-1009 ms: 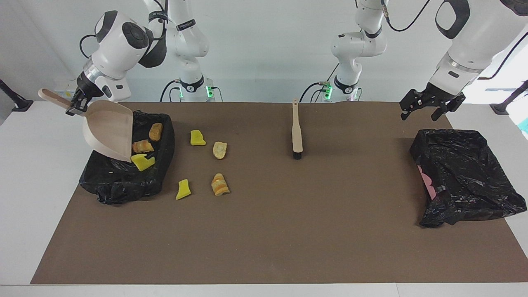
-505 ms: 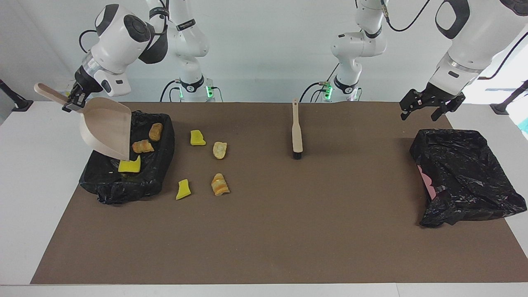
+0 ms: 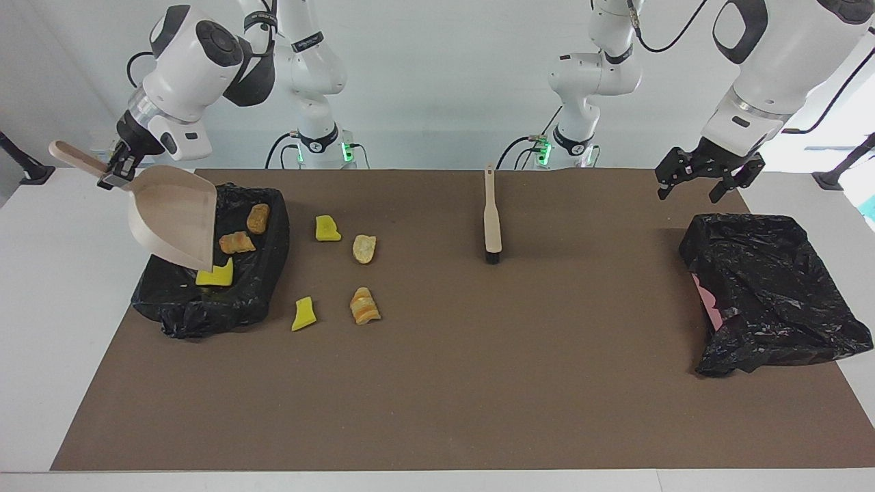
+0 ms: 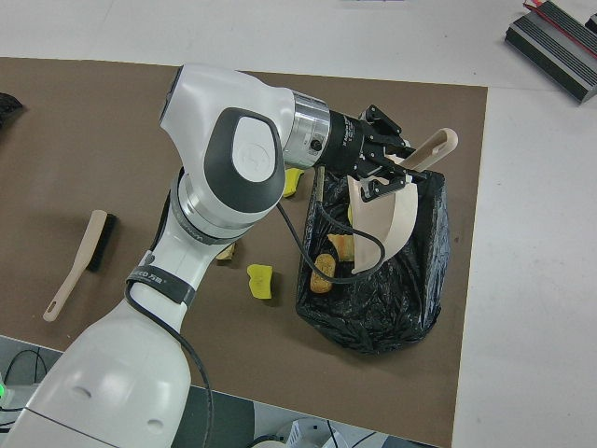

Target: Sweep and dump trash in bin

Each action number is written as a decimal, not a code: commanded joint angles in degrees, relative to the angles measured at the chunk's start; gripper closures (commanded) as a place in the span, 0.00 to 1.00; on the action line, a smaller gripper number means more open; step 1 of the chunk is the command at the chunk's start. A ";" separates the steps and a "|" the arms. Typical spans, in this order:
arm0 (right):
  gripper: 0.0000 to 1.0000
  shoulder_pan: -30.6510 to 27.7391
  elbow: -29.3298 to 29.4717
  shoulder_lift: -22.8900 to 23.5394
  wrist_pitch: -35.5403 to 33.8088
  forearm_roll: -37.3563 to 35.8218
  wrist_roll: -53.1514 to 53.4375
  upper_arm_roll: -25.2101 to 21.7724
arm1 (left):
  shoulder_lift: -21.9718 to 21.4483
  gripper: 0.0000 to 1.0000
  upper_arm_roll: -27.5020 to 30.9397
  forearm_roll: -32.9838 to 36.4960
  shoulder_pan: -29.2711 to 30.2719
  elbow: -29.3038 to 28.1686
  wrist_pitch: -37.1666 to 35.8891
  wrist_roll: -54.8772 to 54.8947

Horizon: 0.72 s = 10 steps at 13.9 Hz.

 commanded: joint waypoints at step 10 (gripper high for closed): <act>1.00 18.81 20.52 18.26 -13.93 20.95 43.89 0.43 | -1.26 0.00 1.52 0.95 -0.84 -1.51 0.85 0.55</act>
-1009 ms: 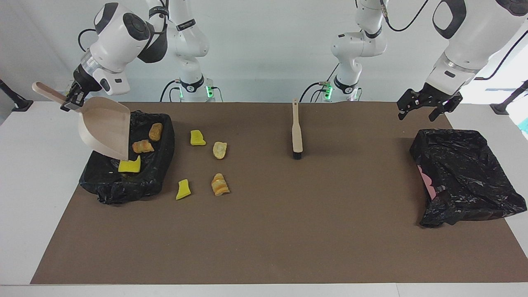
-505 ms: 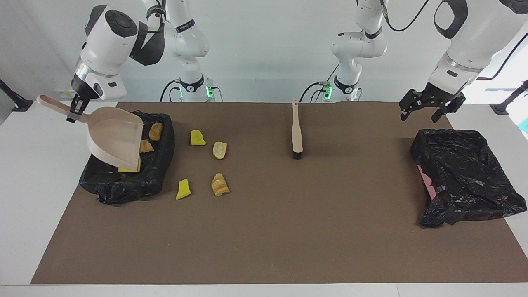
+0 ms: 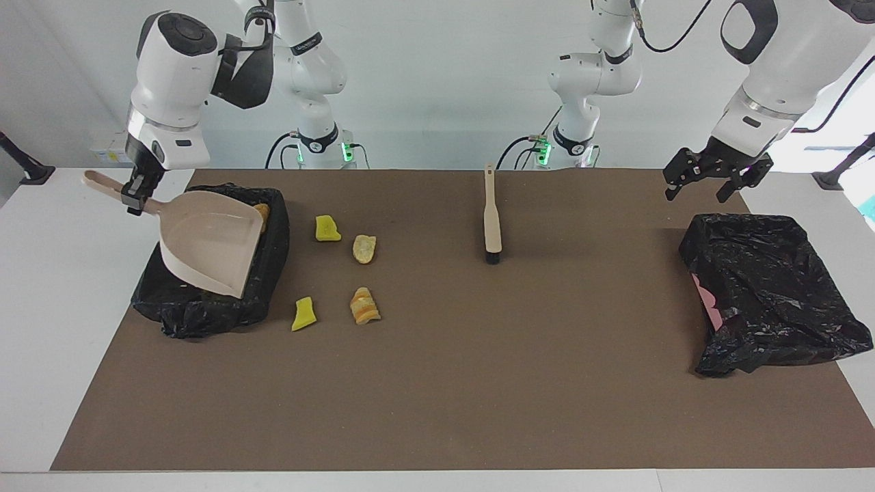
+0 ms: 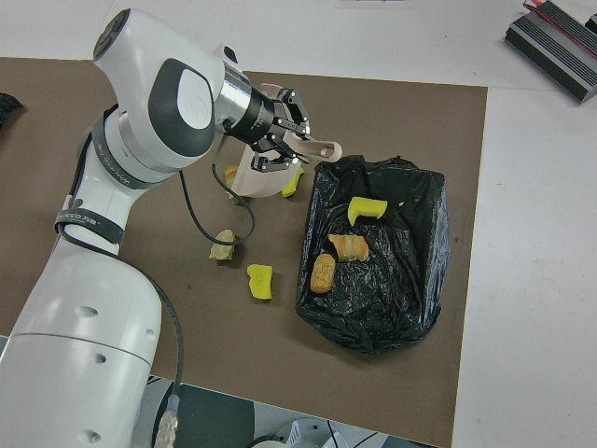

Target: Sweep and dump trash in bin

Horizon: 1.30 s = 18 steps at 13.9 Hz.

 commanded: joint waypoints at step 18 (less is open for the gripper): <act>1.00 20.02 24.31 23.19 -4.54 26.50 76.93 -0.26 | -1.26 0.00 0.73 0.95 -0.84 -1.51 0.94 0.53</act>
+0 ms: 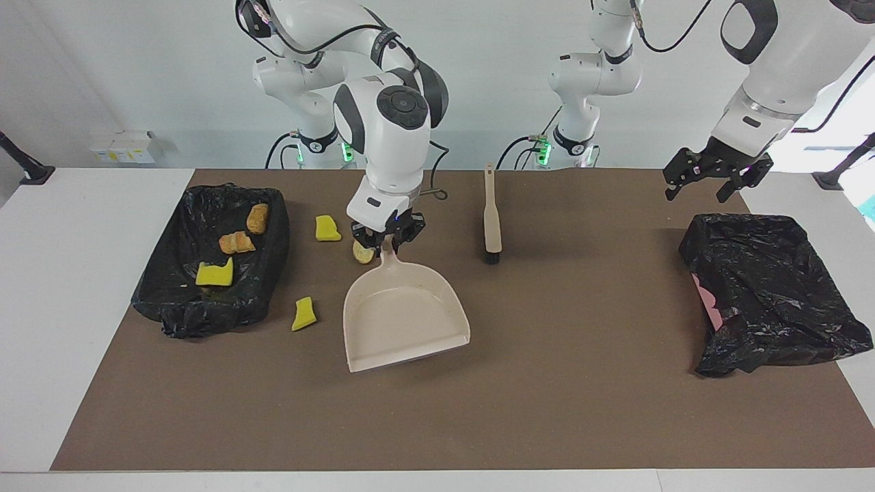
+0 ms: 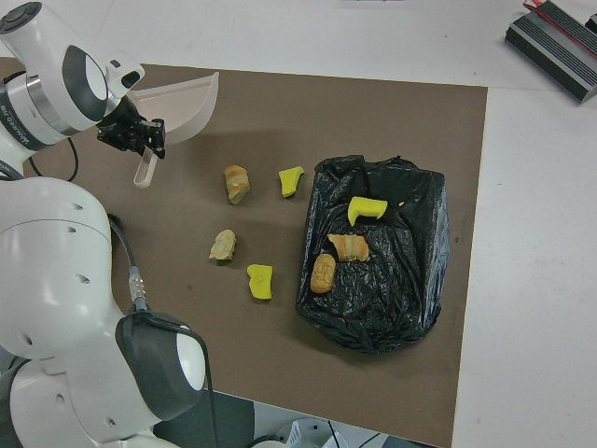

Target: Sweep and dump trash in bin

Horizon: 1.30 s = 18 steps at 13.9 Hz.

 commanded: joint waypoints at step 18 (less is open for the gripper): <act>1.00 11.29 19.84 25.10 13.28 3.37 17.57 0.57 | -1.26 0.00 0.73 0.95 -0.84 -1.51 0.85 0.53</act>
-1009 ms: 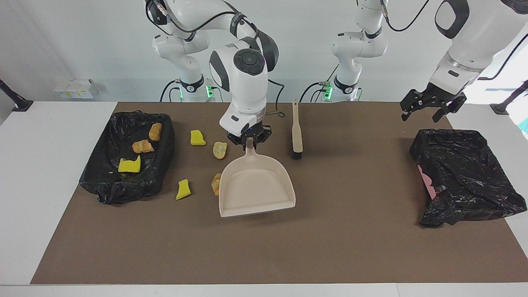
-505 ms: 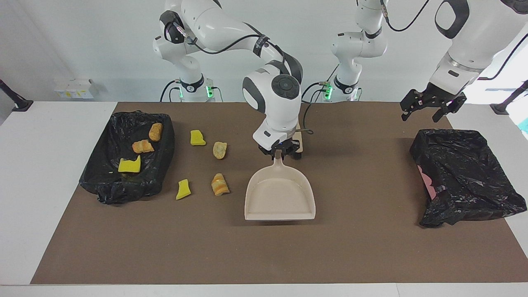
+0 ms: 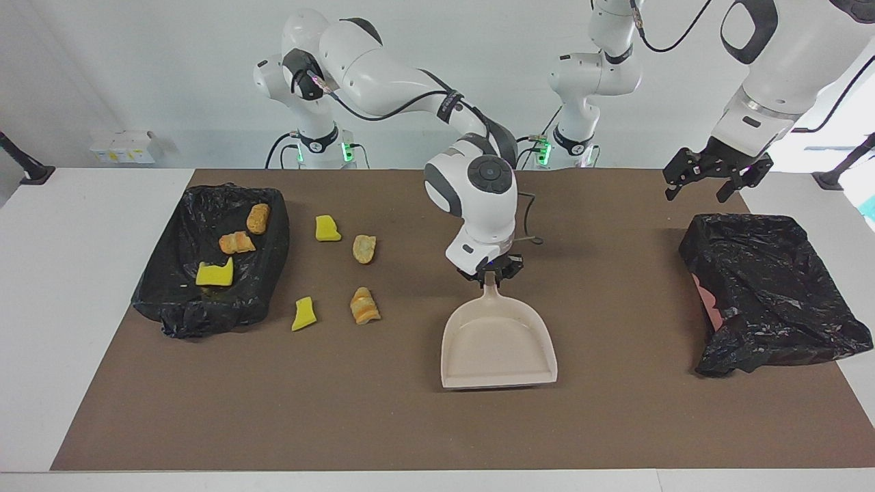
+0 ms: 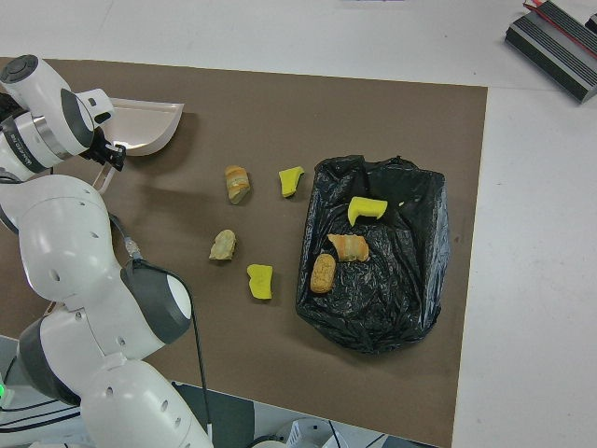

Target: Sweep and dump trash in bin

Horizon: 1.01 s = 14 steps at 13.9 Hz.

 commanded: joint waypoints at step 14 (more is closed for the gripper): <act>0.44 1.35 -10.56 -10.02 1.20 3.24 2.07 1.72 | -1.00 0.00 0.30 0.86 -1.90 -2.13 4.71 0.53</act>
